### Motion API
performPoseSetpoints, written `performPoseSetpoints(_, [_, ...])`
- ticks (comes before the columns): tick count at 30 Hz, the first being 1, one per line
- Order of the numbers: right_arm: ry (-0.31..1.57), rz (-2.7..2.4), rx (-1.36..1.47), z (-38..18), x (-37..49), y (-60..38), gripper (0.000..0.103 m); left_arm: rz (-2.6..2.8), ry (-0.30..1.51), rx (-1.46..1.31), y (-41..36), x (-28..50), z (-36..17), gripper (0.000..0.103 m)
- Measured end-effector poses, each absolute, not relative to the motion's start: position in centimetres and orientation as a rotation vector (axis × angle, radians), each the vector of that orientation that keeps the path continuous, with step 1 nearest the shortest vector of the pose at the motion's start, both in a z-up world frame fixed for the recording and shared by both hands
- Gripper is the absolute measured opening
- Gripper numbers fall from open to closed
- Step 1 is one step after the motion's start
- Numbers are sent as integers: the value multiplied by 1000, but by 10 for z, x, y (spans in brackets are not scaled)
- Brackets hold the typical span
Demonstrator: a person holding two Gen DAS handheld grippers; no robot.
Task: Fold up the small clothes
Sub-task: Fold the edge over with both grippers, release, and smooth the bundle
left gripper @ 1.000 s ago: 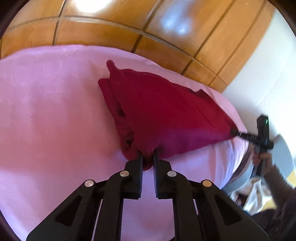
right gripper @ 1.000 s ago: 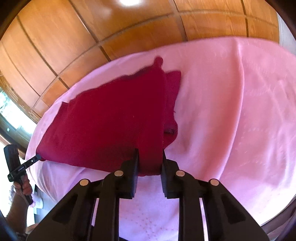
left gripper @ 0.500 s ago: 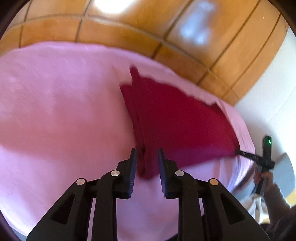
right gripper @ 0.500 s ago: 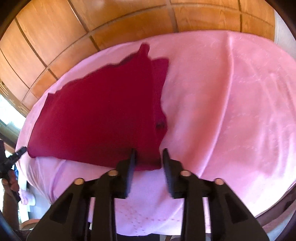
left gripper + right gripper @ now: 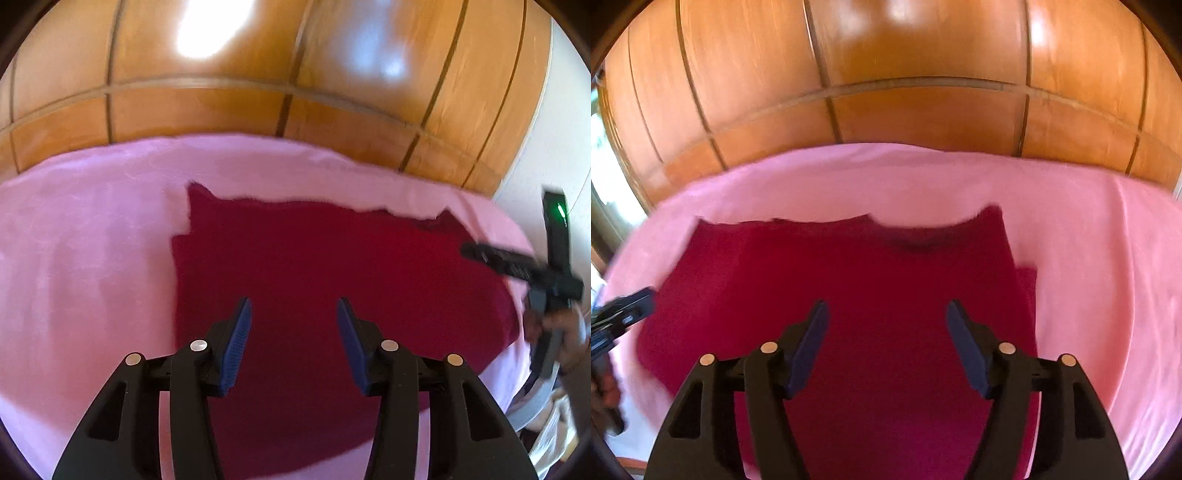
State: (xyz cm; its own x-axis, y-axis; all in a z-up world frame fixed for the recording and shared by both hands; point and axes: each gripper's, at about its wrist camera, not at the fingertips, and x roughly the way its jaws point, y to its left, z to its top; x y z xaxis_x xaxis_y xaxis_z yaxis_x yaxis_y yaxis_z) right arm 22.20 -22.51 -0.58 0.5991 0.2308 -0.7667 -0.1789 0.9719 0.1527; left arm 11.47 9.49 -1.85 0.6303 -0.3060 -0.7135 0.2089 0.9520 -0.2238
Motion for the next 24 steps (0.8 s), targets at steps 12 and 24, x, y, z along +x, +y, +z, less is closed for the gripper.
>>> performPoseSetpoints(12, [882, 151, 171, -54, 245, -265, 69, -159, 877, -174, 105, 133, -36, 46])
performPoseSetpoints(24, [868, 152, 166, -55, 244, -262, 71, 8, 850, -109, 113, 152, -17, 56])
